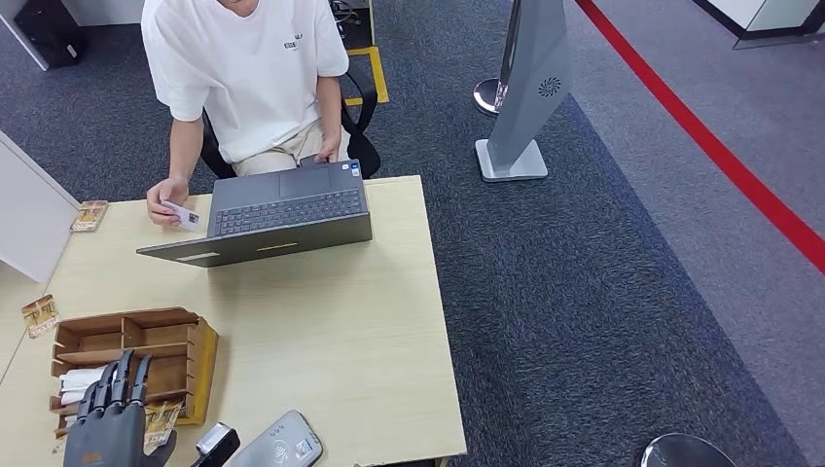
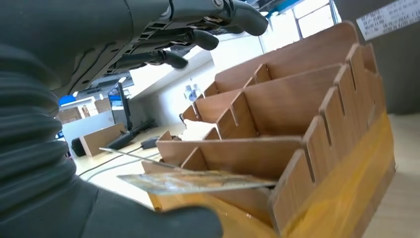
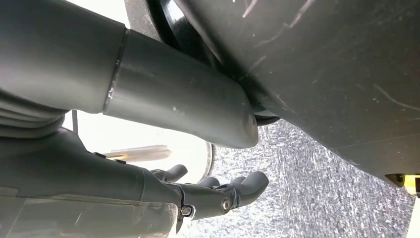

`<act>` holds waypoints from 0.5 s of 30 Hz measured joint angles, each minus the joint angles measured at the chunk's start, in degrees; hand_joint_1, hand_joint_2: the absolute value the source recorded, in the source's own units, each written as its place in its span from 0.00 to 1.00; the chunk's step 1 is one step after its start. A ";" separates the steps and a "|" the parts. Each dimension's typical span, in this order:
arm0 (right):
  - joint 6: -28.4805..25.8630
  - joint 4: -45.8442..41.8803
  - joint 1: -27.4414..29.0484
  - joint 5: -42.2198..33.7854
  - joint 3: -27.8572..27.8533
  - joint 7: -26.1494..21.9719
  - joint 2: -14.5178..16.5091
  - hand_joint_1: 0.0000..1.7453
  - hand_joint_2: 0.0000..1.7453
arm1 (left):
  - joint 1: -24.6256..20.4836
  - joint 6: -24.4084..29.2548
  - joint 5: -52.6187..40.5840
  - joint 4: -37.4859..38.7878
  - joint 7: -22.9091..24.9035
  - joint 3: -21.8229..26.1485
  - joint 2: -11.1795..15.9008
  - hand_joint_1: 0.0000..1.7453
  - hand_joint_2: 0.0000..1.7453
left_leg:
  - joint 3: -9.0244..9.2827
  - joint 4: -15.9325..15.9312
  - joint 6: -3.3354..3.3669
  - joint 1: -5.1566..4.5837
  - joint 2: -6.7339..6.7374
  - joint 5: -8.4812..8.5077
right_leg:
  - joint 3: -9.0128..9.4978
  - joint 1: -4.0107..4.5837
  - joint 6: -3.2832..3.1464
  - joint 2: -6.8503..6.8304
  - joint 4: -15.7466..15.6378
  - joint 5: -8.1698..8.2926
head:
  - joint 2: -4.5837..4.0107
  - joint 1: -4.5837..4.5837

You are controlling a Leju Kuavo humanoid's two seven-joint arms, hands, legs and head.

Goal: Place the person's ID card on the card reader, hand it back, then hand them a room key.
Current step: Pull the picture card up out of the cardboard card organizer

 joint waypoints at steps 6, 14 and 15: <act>0.54 -0.14 -0.19 0.88 1.02 -0.25 -0.15 0.00 1.00 | 0.00 -2.34 1.07 1.30 -0.93 0.01 0.24 1.00 1.00 | 0.00 0.00 0.00 0.00 0.00 0.00 | 0.01 0.00 0.00 0.00 0.00 0.00 | 0.00 0.01; 1.03 -0.26 -0.38 1.62 1.93 -0.45 -0.21 0.00 1.00 | -0.22 -3.04 2.03 1.55 -1.72 0.01 0.31 1.00 1.00 | 0.02 0.00 0.00 0.00 -0.01 0.00 | 0.04 0.00 0.00 -0.01 0.00 0.00 | 0.00 -0.01; 1.05 -0.28 -0.38 1.64 1.95 -0.45 -0.21 0.00 1.00 | -0.25 -3.05 2.10 1.55 -1.75 0.01 0.32 1.00 1.00 | 0.03 0.00 0.00 0.00 -0.01 0.00 | 0.04 0.00 0.00 -0.01 0.00 0.00 | 0.00 0.00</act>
